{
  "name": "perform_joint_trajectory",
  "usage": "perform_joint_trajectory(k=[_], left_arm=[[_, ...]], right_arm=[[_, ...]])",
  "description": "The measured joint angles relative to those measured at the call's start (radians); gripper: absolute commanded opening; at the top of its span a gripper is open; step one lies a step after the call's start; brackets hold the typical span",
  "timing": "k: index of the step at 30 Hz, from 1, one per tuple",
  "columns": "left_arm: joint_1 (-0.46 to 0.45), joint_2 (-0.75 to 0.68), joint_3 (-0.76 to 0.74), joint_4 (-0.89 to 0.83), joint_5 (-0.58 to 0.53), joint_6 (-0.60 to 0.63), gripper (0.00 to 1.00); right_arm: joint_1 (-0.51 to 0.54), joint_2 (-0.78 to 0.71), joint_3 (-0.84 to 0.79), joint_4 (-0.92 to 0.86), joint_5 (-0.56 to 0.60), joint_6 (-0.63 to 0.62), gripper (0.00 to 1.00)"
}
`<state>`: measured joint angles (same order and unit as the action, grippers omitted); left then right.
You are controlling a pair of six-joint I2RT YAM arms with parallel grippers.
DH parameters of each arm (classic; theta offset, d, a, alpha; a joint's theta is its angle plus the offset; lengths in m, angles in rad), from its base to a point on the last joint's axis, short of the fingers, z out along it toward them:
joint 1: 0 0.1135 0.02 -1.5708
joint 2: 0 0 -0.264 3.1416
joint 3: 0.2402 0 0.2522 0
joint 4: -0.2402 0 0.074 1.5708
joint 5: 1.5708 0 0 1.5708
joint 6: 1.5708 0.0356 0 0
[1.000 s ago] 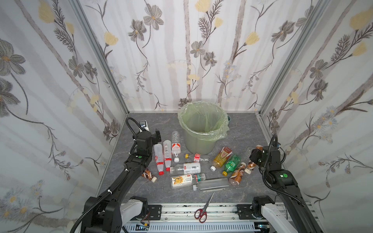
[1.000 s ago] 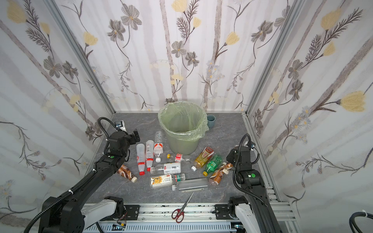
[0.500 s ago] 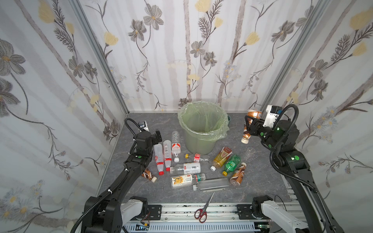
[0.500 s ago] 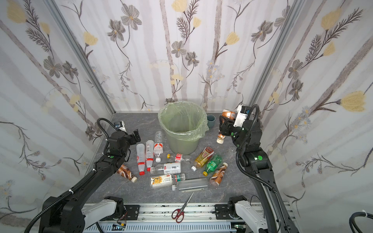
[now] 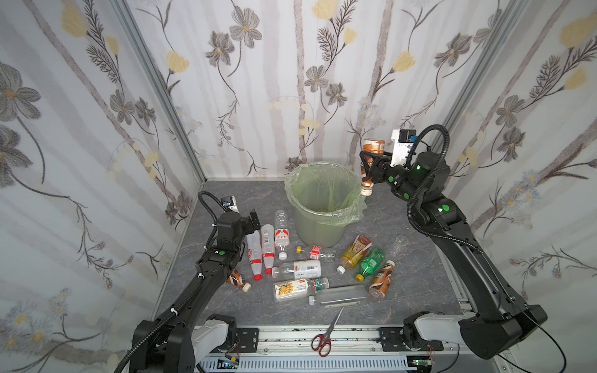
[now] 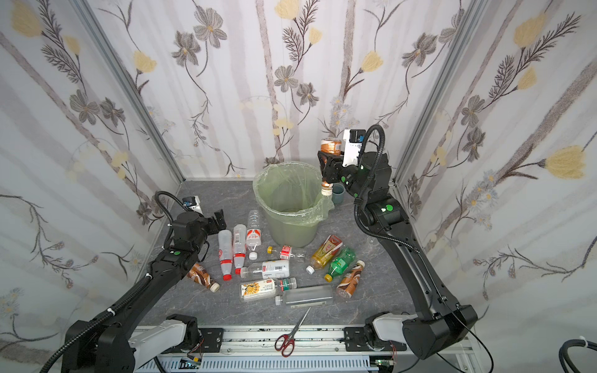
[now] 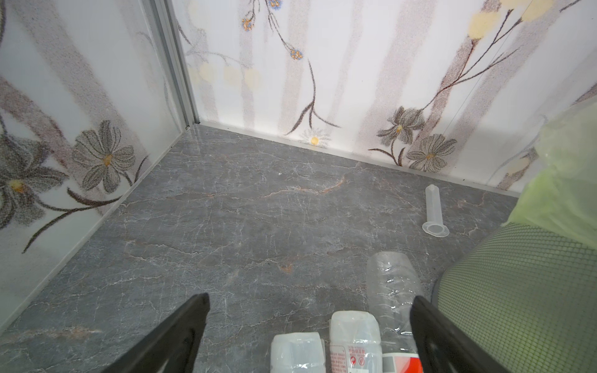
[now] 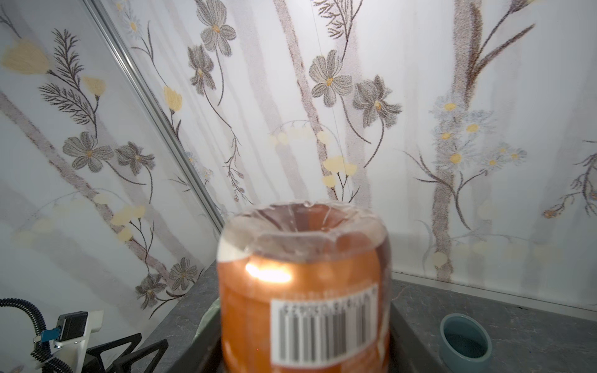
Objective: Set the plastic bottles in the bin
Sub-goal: 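Lift the brown bottle with the right gripper and carry it over the bin, then open the right gripper to drop the brown bottle into the bin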
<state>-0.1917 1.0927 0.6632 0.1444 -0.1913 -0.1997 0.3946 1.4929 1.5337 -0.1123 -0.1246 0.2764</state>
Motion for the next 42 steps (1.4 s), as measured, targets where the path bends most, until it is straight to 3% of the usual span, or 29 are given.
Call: perform_joint_trajectory(k=[14,42], left_arm=[[0.000,0.018,0.012,-0.041,0.048,-0.013,1.00],[0.001,0.031,0.026,-0.074,0.053,-0.019,1.00]], right_arm=[[0.080,0.266,0.068,0.066,0.000,-0.016,0.60],[0.101,0.359,0.050,-0.049,0.008,-0.028,0.65]])
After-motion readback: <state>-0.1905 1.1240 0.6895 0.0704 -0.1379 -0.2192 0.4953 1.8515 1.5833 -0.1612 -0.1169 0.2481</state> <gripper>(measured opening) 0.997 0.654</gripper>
